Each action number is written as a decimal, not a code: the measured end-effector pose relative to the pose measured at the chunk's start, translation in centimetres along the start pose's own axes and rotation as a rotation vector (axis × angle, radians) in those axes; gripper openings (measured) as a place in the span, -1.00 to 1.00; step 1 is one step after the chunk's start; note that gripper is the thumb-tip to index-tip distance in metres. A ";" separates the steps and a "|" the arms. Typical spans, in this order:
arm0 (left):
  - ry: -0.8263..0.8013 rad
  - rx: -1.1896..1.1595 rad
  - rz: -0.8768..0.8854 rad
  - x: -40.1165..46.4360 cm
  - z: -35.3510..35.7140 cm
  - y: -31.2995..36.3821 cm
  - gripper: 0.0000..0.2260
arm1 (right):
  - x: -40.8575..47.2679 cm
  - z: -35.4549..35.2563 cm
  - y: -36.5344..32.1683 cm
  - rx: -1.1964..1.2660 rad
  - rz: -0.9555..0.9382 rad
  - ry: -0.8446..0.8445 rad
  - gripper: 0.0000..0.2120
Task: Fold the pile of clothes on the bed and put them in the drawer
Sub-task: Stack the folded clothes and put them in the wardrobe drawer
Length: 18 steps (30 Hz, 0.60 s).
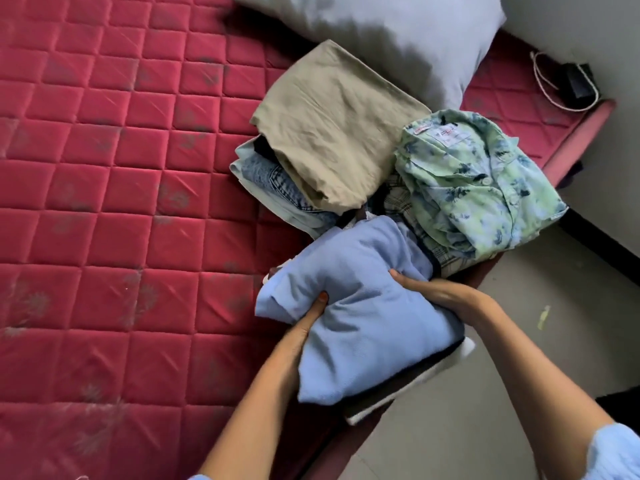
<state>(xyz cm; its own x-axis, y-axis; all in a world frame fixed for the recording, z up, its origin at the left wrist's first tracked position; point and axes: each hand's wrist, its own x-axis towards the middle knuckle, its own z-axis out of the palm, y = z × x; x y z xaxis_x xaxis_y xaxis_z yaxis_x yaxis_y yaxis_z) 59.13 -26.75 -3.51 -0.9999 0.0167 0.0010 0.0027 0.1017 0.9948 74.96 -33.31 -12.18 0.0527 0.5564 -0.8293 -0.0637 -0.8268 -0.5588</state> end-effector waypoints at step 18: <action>0.325 0.030 0.115 25.4 -3.7 4.8 -0.82 | -3.9 30.8 3.5 -0.013 -0.070 0.077 -0.66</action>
<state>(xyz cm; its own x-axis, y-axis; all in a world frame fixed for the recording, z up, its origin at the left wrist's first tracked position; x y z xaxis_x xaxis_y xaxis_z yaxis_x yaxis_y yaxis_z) 33.65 -29.50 1.64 -0.9459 -0.2878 0.1500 0.1112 0.1467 0.9829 43.79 -35.88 -11.14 0.1326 0.6050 -0.7851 -0.0446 -0.7877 -0.6145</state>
